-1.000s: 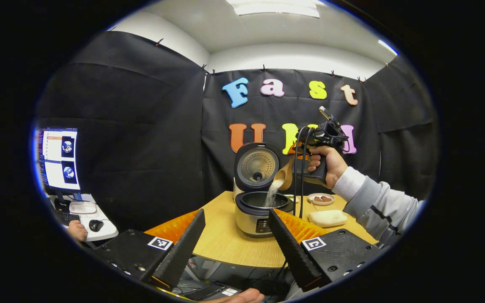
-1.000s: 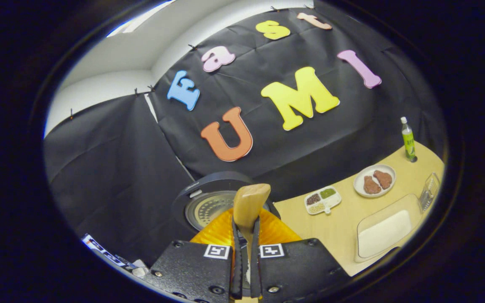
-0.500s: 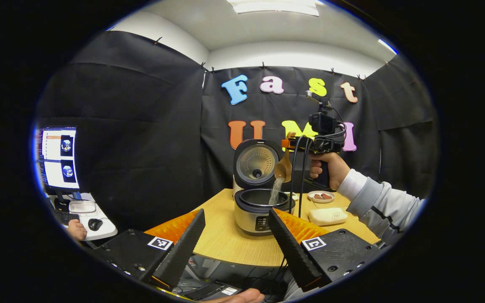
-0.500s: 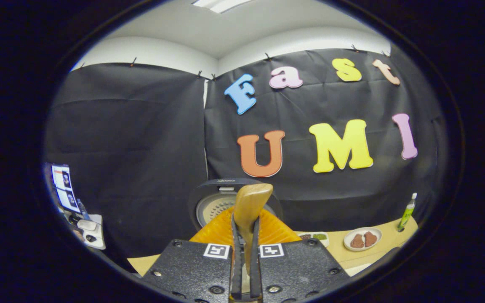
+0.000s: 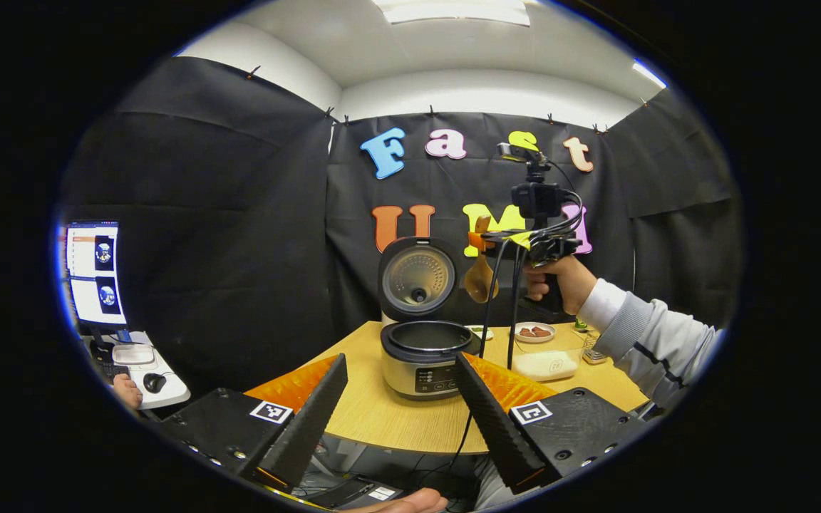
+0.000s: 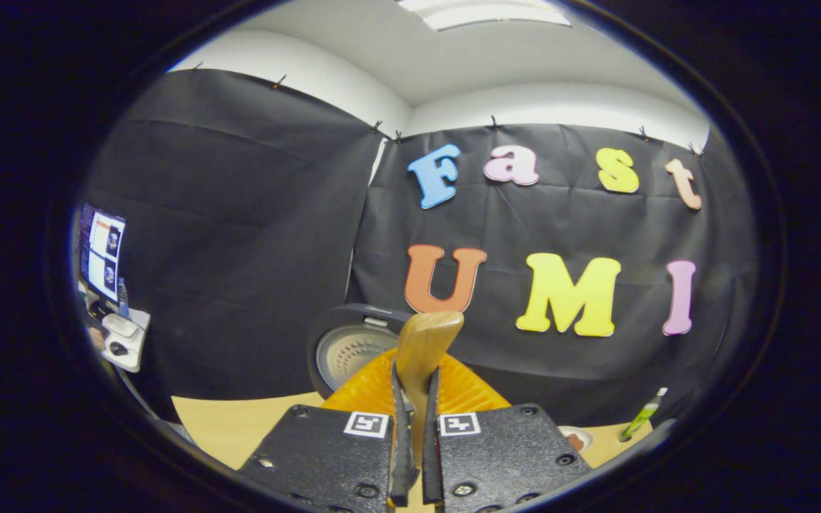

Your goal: Close the left gripper, press the button to open the rice cooker; take a wooden spoon from the chopstick holder with the right hand, scoop a spoonful of rice and pour it into the rice cooker, then put the wooden spoon back into the chopstick holder.

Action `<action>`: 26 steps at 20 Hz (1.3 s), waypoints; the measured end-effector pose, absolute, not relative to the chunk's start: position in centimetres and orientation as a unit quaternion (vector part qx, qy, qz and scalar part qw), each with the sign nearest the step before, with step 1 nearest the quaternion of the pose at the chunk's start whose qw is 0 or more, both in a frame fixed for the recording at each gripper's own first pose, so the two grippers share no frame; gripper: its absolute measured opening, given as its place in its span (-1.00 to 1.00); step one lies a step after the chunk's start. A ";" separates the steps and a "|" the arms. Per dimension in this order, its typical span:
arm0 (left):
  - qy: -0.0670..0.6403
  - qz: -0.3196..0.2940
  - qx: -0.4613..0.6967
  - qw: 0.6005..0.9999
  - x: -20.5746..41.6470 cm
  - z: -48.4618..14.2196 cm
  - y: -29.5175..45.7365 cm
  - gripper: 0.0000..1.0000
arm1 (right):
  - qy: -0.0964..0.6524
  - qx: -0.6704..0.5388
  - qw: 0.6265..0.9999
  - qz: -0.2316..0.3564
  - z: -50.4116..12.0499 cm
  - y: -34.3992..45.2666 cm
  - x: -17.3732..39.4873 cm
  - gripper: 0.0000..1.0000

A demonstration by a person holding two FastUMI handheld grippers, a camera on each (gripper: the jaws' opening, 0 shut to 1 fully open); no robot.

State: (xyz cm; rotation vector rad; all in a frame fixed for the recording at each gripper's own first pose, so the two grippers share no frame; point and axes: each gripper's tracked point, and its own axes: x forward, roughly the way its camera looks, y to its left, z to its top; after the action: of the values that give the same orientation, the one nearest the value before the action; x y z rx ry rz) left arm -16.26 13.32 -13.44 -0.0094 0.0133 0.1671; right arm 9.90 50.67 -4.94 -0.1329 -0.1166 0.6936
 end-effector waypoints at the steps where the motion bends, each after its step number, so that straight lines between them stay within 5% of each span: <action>1: 0.006 0.082 -0.004 0.997 -16.3 -13.6 13.2 0.92 | -0.059 -0.062 0.940 0.332 -4.2 49.5 10.2 -0.75; 13: -0.014 0.054 0.010 0.998 -15.0 -12.5 8.4 0.92 | -0.051 -0.028 0.978 0.198 -2.6 29.3 15.4 -0.68; 26: -0.039 0.015 0.005 0.999 -13.9 -11.5 3.3 0.92 | 0.002 0.017 0.998 0.058 -12.5 12.1 21.9 -0.67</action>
State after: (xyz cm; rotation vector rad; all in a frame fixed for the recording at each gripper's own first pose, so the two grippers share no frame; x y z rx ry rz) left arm -13.92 3.26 -11.46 0.0106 -0.0785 0.0291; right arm 21.88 12.10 -12.49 0.0331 0.0032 0.1156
